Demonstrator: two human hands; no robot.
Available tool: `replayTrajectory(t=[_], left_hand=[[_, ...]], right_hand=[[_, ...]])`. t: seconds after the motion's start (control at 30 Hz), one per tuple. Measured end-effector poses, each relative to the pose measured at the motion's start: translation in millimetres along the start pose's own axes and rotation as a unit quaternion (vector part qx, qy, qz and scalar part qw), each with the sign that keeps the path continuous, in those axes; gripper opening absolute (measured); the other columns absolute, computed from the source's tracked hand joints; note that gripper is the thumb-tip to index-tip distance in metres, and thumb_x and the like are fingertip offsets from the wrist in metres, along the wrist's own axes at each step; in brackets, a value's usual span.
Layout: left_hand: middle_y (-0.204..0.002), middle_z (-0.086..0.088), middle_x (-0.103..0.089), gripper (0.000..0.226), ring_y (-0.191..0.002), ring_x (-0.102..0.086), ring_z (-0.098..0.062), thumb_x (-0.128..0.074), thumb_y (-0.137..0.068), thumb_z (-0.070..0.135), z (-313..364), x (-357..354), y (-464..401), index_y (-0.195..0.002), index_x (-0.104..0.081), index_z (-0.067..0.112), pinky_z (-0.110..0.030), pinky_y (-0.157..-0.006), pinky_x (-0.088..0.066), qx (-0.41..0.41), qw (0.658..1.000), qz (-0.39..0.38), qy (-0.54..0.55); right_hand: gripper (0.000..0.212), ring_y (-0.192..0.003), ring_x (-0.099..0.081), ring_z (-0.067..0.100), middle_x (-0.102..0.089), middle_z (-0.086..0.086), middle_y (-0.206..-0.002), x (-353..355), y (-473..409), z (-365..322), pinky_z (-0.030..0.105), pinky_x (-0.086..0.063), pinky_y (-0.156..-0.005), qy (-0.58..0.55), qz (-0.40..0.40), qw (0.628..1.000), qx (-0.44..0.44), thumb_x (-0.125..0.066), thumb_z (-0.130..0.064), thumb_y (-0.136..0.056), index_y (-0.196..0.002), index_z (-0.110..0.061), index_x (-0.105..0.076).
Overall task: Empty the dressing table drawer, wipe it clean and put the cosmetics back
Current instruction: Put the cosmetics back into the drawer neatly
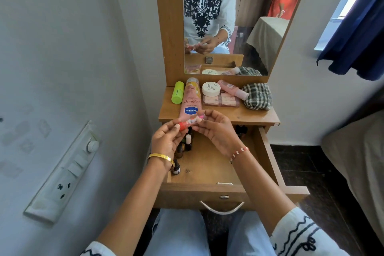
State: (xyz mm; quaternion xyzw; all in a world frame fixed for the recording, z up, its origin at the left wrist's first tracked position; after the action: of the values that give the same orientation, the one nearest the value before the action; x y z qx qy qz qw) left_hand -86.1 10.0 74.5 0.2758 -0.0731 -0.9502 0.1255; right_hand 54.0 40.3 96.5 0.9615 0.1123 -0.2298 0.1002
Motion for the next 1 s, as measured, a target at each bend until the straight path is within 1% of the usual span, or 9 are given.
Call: replayTrajectory(t=[0.23, 0.43, 0.53, 0.6, 0.67, 0.73, 0.87, 0.93, 1.0], left_hand=[[-0.096, -0.012, -0.066, 0.02, -0.069, -0.07, -0.01, -0.048, -0.091, -0.002, -25, -14, 6, -0.094, -0.063, 0.011, -0.024, -0.075, -0.057, 0.057, 0.997, -0.031, -0.038], [-0.113, -0.016, -0.061, 0.026, -0.083, -0.063, -0.017, -0.044, -0.093, 0.0, -70, -34, 5, -0.116, -0.057, 0.003, -0.027, -0.082, -0.05, 0.113, 0.977, -0.034, -0.176], [-0.12, -0.016, -0.06, 0.028, -0.093, -0.06, -0.019, -0.042, -0.095, 0.003, -92, -49, 1, -0.118, -0.056, 0.004, -0.022, -0.077, -0.047, 0.133, 0.962, -0.052, -0.233], [-0.12, -0.016, -0.061, 0.027, -0.097, -0.059, -0.019, -0.043, -0.094, 0.004, -103, -58, -4, -0.117, -0.057, 0.004, -0.025, -0.079, -0.047, 0.142, 0.953, -0.061, -0.26], [-0.118, -0.015, -0.062, 0.027, -0.097, -0.059, -0.019, -0.044, -0.093, 0.004, -112, -66, -10, -0.116, -0.059, 0.005, -0.024, -0.076, -0.047, 0.148, 0.946, -0.066, -0.282], [-0.11, -0.012, -0.064, 0.027, -0.095, -0.059, -0.018, -0.045, -0.093, 0.004, -119, -73, -15, -0.116, -0.06, 0.005, -0.018, -0.072, -0.045, 0.146, 0.941, -0.066, -0.298], [-0.099, -0.006, -0.061, 0.028, -0.082, -0.059, -0.014, -0.046, -0.092, 0.003, -130, -84, -31, -0.116, -0.06, 0.004, -0.017, -0.067, -0.044, 0.134, 0.93, -0.063, -0.336], [-0.099, -0.009, -0.062, 0.028, -0.08, -0.058, -0.014, -0.047, -0.091, 0.002, -136, -90, -38, -0.116, -0.06, 0.003, -0.022, -0.072, -0.047, 0.131, 0.926, -0.06, -0.35], [-0.11, -0.014, -0.063, 0.029, -0.095, -0.059, -0.022, -0.048, -0.091, 0.002, -138, -96, -42, -0.118, -0.059, 0.003, -0.028, -0.086, -0.045, 0.126, 0.923, -0.053, -0.36]], right_hand=[[0.019, -0.079, -0.066, 0.016, -0.066, 0.007, -0.087, 22, 14, 6, 0.023, -0.057, -0.071, 0.01, 0.045, 0.998, 0.034, -0.058, 0.007, -0.084, -0.099, -0.005, -0.057], [0.018, -0.077, -0.067, 0.016, -0.067, 0.008, -0.088, 77, 24, 10, 0.025, -0.056, -0.073, 0.114, 0.198, 0.973, 0.035, -0.064, 0.001, -0.083, -0.099, -0.007, -0.06], [0.016, -0.074, -0.067, 0.015, -0.067, 0.008, -0.085, 115, 25, 9, 0.021, -0.057, -0.069, 0.165, 0.304, 0.938, 0.029, -0.065, -0.001, -0.083, -0.093, -0.011, -0.058], [0.015, -0.077, -0.069, 0.019, -0.068, 0.011, -0.087, 133, 23, 10, 0.025, -0.057, -0.073, 0.208, 0.351, 0.913, 0.018, -0.067, -0.002, -0.083, -0.092, -0.01, -0.058], [0.014, -0.076, -0.066, 0.015, -0.066, 0.007, -0.087, 142, 18, 9, 0.02, -0.054, -0.067, 0.292, 0.379, 0.878, 0.01, -0.066, -0.005, -0.084, -0.096, -0.008, -0.06], [0.011, -0.071, -0.058, 0.009, -0.063, 0.003, -0.086, 145, 10, 5, 0.012, -0.042, -0.057, 0.39, 0.387, 0.836, 0.021, -0.065, -0.006, -0.085, -0.095, -0.01, -0.062], [0.008, -0.085, -0.06, 0.022, -0.064, 0.01, -0.095, 152, -7, 4, 0.024, -0.042, -0.069, 0.504, 0.377, 0.776, 0.029, -0.056, -0.003, -0.088, -0.091, -0.007, -0.063], [0.012, -0.09, -0.059, 0.026, -0.062, 0.014, -0.101, 155, -11, 4, 0.025, -0.041, -0.072, 0.549, 0.369, 0.75, 0.019, -0.051, -0.004, -0.09, -0.094, -0.003, -0.062], [0.015, -0.093, -0.059, 0.028, -0.06, 0.016, -0.104, 154, -11, 4, 0.026, -0.041, -0.075, 0.581, 0.357, 0.731, 0.021, -0.047, -0.003, -0.093, -0.098, 0.0, -0.061]])
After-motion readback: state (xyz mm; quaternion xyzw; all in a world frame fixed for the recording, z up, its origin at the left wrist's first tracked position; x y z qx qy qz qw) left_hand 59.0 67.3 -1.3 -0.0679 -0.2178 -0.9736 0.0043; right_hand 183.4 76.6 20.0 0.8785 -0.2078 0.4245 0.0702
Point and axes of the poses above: each hand's wrist, its own y-axis away from the middle knuckle, its own x-axis out of the back of the hand, z = x × y, the point moved 4 cm from there along -y, towards the middle knuckle
